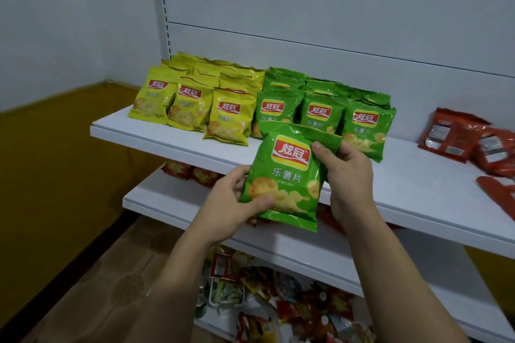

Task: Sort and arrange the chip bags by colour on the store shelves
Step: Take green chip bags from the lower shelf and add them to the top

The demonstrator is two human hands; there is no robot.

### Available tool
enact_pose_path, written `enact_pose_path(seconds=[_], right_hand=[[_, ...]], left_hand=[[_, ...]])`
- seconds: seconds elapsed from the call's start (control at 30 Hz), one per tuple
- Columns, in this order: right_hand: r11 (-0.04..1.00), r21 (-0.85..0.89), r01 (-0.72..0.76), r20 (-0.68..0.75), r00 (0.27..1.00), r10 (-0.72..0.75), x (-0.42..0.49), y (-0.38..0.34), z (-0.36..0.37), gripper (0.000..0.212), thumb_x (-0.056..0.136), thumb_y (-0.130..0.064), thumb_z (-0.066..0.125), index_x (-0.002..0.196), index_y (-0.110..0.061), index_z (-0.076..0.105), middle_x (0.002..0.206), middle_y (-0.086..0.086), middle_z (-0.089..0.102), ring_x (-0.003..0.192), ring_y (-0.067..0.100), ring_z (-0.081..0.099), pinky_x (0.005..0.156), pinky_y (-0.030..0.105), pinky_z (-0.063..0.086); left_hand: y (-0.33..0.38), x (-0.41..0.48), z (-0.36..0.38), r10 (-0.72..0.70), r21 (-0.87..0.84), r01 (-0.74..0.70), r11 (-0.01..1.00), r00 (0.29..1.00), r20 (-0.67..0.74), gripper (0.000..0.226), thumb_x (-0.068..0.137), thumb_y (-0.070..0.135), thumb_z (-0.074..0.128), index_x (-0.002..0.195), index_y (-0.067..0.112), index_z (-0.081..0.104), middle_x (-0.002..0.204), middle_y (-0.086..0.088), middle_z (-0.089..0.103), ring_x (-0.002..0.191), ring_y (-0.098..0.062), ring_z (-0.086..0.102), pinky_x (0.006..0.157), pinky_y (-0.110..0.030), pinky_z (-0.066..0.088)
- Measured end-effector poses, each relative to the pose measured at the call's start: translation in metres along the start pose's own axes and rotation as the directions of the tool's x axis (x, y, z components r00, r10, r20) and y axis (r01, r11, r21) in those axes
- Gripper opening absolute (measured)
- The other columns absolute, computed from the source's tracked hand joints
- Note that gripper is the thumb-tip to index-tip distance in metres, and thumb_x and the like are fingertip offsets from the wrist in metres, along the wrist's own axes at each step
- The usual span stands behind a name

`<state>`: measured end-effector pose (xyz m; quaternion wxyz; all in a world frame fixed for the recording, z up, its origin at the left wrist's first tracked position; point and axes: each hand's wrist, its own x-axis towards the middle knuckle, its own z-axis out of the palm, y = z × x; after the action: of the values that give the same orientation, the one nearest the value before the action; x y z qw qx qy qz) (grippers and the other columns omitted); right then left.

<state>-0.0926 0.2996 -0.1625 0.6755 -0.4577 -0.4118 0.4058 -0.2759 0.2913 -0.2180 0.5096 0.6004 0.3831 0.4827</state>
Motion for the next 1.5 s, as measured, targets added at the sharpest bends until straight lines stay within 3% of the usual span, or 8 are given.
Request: enact_pose_path(seconds=[0.17, 0.37, 0.53, 0.7, 0.9, 1.2, 1.4, 1.5], right_hand=[[0.985, -0.17, -0.023, 0.188, 0.981, 0.055, 0.016, 0.006, -0.019, 0.024, 0.084, -0.007, 0.069, 0.107, -0.008, 0.064, 0.087, 0.001, 0.073, 0.073, 0.009, 0.069, 0.058, 0.02, 0.052], [0.914, -0.404, 0.033, 0.309, 0.945, 0.103, 0.059, 0.0, -0.04, 0.026, 0.077, -0.01, 0.078, 0.1, -0.015, 0.066, 0.08, -0.004, 0.074, 0.064, 0.008, 0.066, 0.057, 0.024, 0.05], [0.844, -0.525, 0.111, 0.453, 0.876, 0.166, 0.109, -0.019, -0.065, 0.017, 0.083, -0.003, 0.069, 0.099, -0.007, 0.063, 0.072, 0.001, 0.071, 0.065, 0.013, 0.066, 0.063, 0.028, 0.055], [0.826, -0.556, 0.094, 0.302, 0.949, 0.096, 0.171, -0.023, -0.091, 0.02, 0.073, 0.0, 0.073, 0.09, -0.008, 0.066, 0.078, 0.008, 0.072, 0.068, 0.022, 0.068, 0.072, 0.047, 0.06], [0.751, -0.652, 0.107, 0.193, 0.981, 0.028, 0.221, 0.003, -0.102, 0.029, 0.064, -0.017, 0.079, 0.088, -0.02, 0.063, 0.082, 0.002, 0.07, 0.077, 0.028, 0.068, 0.073, 0.051, 0.057], [0.633, -0.746, 0.208, 0.228, 0.972, -0.051, 0.22, 0.033, -0.092, 0.03, 0.078, -0.024, 0.076, 0.097, -0.014, 0.056, 0.087, 0.001, 0.061, 0.078, 0.02, 0.054, 0.053, 0.026, 0.03], [0.687, -0.699, 0.2, 0.261, 0.965, -0.015, 0.215, 0.024, -0.099, 0.036, 0.081, -0.028, 0.076, 0.102, -0.021, 0.047, 0.076, -0.017, 0.049, 0.068, 0.0, 0.047, 0.054, 0.02, 0.032], [0.648, -0.73, 0.216, 0.273, 0.962, -0.013, 0.207, 0.023, -0.103, 0.051, 0.075, -0.039, 0.077, 0.112, -0.015, 0.051, 0.095, -0.008, 0.059, 0.087, 0.014, 0.058, 0.073, 0.03, 0.046]], left_hand=[[-0.01, 0.028, 0.009, 0.008, -0.046, -0.012, 0.999, 0.997, -0.08, 0.038, 0.077, -0.002, 0.073, 0.109, 0.015, 0.061, 0.098, 0.002, 0.075, 0.093, -0.013, 0.07, 0.075, -0.022, 0.054], [-0.013, 0.07, 0.028, 0.053, 0.121, -0.039, 0.992, 0.993, -0.11, 0.041, 0.073, 0.013, 0.081, 0.107, 0.027, 0.063, 0.102, 0.004, 0.073, 0.097, -0.013, 0.069, 0.085, -0.03, 0.054], [-0.001, 0.107, 0.046, 0.068, 0.408, -0.004, 0.913, 0.988, -0.142, 0.038, 0.077, 0.026, 0.079, 0.111, 0.031, 0.061, 0.103, 0.016, 0.069, 0.097, 0.0, 0.062, 0.081, -0.015, 0.048], [0.009, 0.138, 0.046, 0.046, 0.717, 0.062, 0.695, 0.991, -0.129, 0.067, 0.076, 0.042, 0.077, 0.136, 0.033, 0.048, 0.128, 0.01, 0.057, 0.12, -0.009, 0.051, 0.098, -0.033, 0.044], [0.018, 0.157, 0.055, 0.081, 0.892, 0.088, 0.443, 0.987, -0.137, 0.066, 0.084, 0.045, 0.068, 0.141, 0.031, 0.04, 0.143, 0.003, 0.046, 0.132, -0.019, 0.037, 0.104, -0.038, 0.039], [0.01, 0.15, 0.062, 0.11, 0.918, 0.159, 0.364, 0.971, -0.212, 0.062, 0.086, 0.045, 0.065, 0.141, 0.028, 0.042, 0.144, 0.003, 0.046, 0.131, -0.02, 0.039, 0.104, -0.036, 0.036], [-0.002, 0.138, 0.066, 0.065, 0.899, 0.209, 0.384, 0.965, -0.252, 0.065, 0.087, 0.049, 0.062, 0.144, 0.033, 0.036, 0.146, 0.004, 0.043, 0.134, -0.02, 0.037, 0.106, -0.042, 0.036], [-0.007, 0.132, 0.069, 0.085, 0.917, 0.211, 0.339, 0.964, -0.253, 0.067, 0.087, 0.049, 0.06, 0.145, 0.031, 0.033, 0.148, 0.002, 0.042, 0.135, -0.021, 0.035, 0.106, -0.042, 0.035]])
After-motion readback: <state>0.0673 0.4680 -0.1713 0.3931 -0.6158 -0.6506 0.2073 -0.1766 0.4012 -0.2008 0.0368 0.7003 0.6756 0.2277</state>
